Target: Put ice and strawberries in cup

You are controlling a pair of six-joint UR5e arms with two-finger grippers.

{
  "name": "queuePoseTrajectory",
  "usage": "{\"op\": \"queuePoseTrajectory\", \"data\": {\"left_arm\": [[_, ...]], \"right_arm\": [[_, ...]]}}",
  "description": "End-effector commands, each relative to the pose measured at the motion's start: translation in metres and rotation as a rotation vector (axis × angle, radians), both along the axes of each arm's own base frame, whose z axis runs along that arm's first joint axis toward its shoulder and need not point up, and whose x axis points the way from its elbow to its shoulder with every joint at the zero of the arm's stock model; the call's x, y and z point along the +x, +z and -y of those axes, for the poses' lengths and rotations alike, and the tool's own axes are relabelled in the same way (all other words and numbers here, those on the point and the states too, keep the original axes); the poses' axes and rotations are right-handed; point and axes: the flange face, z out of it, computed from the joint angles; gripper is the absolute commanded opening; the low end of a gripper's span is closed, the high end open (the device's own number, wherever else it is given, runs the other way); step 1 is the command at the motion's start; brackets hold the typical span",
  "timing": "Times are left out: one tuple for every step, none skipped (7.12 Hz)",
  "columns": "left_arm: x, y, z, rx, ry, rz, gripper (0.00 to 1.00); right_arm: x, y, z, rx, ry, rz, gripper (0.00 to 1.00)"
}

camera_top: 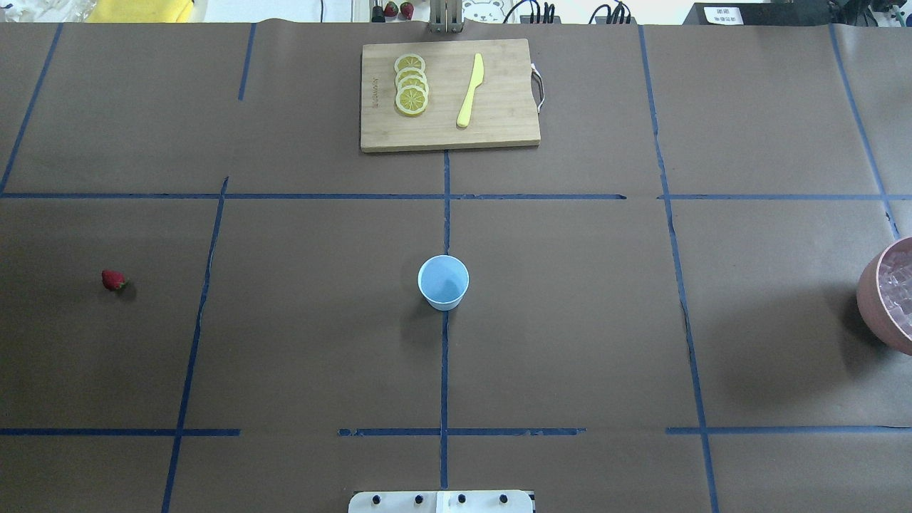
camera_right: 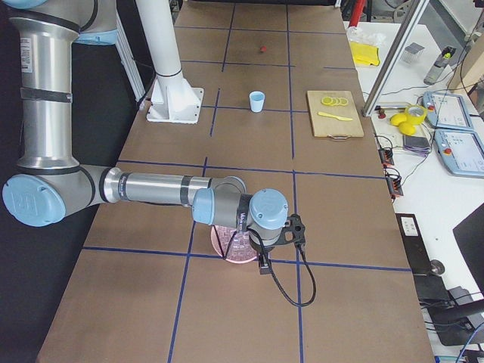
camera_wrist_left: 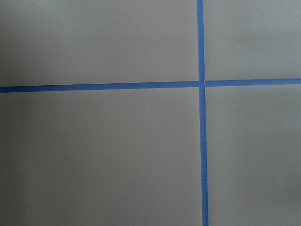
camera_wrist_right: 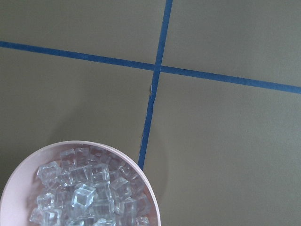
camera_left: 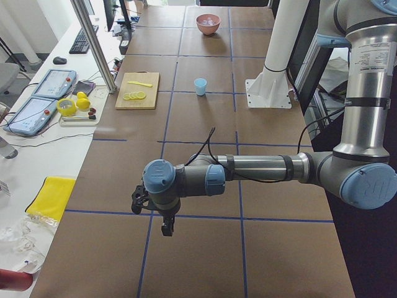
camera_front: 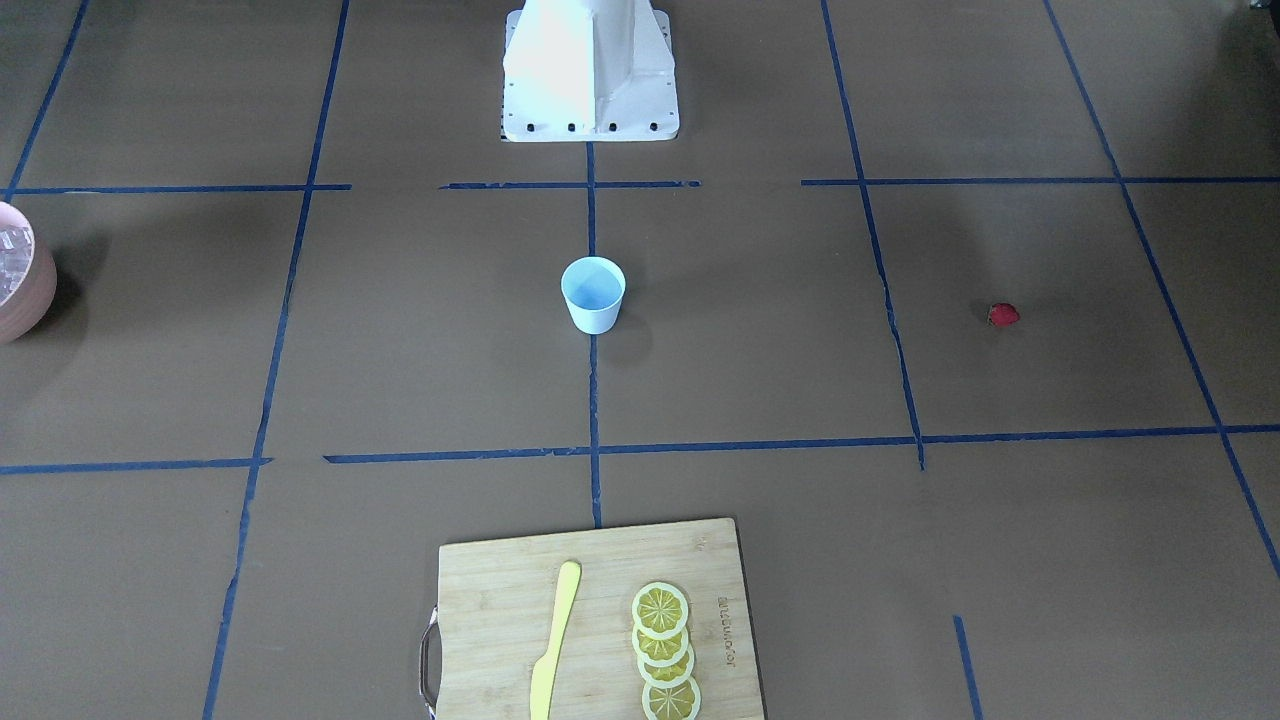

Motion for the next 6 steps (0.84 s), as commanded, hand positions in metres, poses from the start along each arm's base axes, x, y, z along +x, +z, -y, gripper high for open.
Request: {"op": "queuePoseTrajectory", "data": {"left_arm": [[0.000,0.000,0.000,0.003,0.001,0.000,1.00],[0.000,0.000,0.000,0.003,0.001,0.000,1.00],[0.000,0.000,0.000,0.004,0.002,0.000,1.00],[0.000,-0.001,0.000,0.006,0.002,0.000,1.00],[0.000,-0.002,0.001,0.009,0.002,0.001,1.00],[0.000,-0.003,0.001,0.010,0.002,0.001,1.00]], "right_arm": [[0.000,-0.005,0.003,0.009,0.001,0.000,0.99],[0.001,-0.010,0.007,0.018,0.001,-0.001,0.99],[0.001,-0.016,0.015,0.035,0.000,-0.002,0.99],[0.001,-0.018,0.015,0.035,0.001,0.001,0.99],[0.001,-0.021,0.017,0.044,0.000,0.003,0.99],[0.002,-0.042,0.029,0.091,-0.006,-0.006,0.99]]}}
